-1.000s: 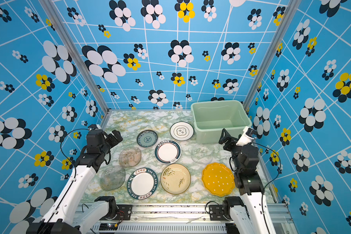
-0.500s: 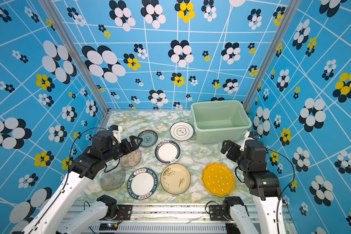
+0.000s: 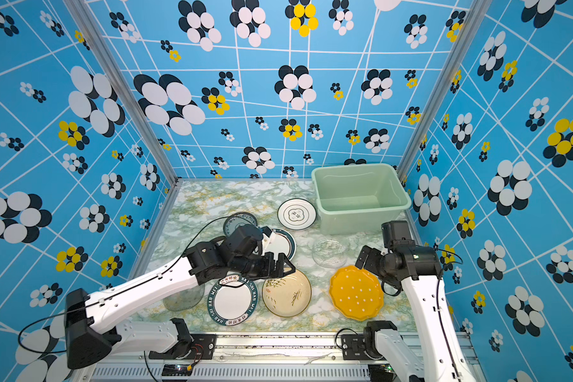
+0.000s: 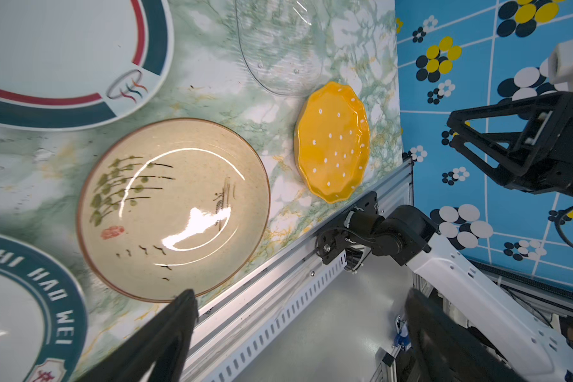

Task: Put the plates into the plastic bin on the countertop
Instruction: 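Reach the left gripper across to the yellow polka-dot plate while the right gripper approaches it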

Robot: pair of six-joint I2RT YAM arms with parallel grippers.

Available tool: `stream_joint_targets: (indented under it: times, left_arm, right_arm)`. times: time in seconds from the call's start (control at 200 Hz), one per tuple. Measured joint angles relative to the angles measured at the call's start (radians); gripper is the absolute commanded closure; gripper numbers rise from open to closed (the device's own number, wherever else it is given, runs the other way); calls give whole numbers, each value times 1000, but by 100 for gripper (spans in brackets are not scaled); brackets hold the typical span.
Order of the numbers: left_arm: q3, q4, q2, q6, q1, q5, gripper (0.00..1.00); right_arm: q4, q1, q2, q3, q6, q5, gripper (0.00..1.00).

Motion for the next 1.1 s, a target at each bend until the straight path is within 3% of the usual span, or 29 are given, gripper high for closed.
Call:
stream_joint_targets:
  times: [0.37, 0.585, 0.805, 1.099]
  left_arm:
    - [164, 148, 334, -112, -93, 49, 1]
    - [247, 191, 470, -148, -119, 56, 0]
    - [253, 234, 556, -207, -126, 63, 4]
    - [344, 227, 648, -309, -145, 35, 4]
  right_arm:
    - [11, -208, 138, -70, -16, -74, 1]
    - [57, -333, 194, -216, 19, -106, 0]
    - [120, -347, 254, -207, 23, -69, 1]
    - [179, -351, 335, -129, -100, -117, 1]
